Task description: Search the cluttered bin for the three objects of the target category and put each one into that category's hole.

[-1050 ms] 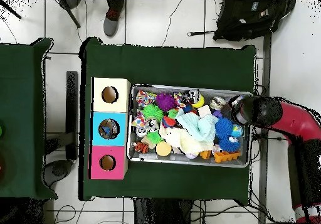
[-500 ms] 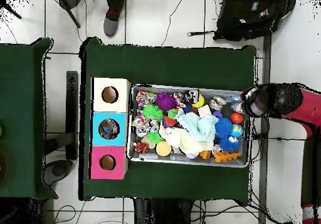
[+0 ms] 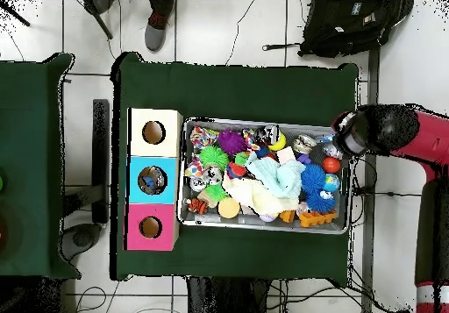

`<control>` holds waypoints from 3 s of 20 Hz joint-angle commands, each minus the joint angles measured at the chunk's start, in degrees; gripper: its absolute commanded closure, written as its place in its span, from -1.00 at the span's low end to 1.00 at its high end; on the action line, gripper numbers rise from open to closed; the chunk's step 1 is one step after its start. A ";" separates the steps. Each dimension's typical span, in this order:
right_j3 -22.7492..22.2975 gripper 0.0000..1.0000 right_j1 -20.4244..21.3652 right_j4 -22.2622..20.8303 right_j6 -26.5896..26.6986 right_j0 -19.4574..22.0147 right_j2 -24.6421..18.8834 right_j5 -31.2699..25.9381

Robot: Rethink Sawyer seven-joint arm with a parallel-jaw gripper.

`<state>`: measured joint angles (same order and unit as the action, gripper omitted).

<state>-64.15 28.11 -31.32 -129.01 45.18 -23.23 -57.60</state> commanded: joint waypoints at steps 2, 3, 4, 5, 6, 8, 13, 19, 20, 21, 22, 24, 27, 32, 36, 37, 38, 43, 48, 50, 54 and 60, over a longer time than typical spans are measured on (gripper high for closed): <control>-5.34 1.00 -1.97 -2.97 12.45 -0.82 -1.09 4.97; -5.46 1.00 -2.20 -3.07 12.18 -0.78 -1.06 5.82; -5.20 1.00 -2.43 -3.05 11.91 -0.85 -1.01 6.01; -5.52 1.00 -2.40 -2.80 11.88 -0.61 -1.07 6.27; -5.18 1.00 -2.58 -2.70 11.99 -0.58 -1.08 6.19; -4.35 1.00 -3.02 -2.63 12.08 -0.53 -0.99 6.03; -2.20 1.00 -5.02 -2.62 12.48 0.40 -1.16 6.82; -1.52 1.00 -6.13 -1.59 11.11 1.04 -1.61 8.04; -1.33 1.00 -6.44 -1.40 10.98 1.07 -1.74 7.96; -1.39 1.00 -6.81 -1.16 10.56 0.99 -1.95 8.31; -1.30 1.00 -7.02 -1.11 10.40 0.94 -2.03 8.45; -1.86 1.00 -7.04 -1.15 9.53 0.61 -1.98 9.24; -3.49 1.00 -6.39 -1.07 8.84 0.46 -1.84 10.22; -4.45 1.00 -6.56 -1.15 9.40 0.96 -1.80 11.59; -5.09 1.00 -6.76 -1.23 9.88 1.37 -1.71 12.76; -4.78 1.00 -7.01 -1.25 10.03 1.38 -1.70 12.74; -4.80 1.00 -7.02 -1.19 10.12 1.45 -1.68 12.75; -4.39 1.00 -7.99 -1.06 11.60 2.37 -2.08 12.84; -5.51 -1.00 -7.62 -0.63 9.90 2.92 -2.08 14.23; -6.41 -1.00 -6.89 -0.23 11.66 3.18 -2.82 12.80; -8.70 -1.00 -6.08 0.58 10.21 3.44 -3.25 13.50; -10.22 -1.00 -4.88 0.69 8.80 3.27 -3.13 14.10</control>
<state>-67.55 22.40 -31.41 -129.01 48.25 -23.25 -46.68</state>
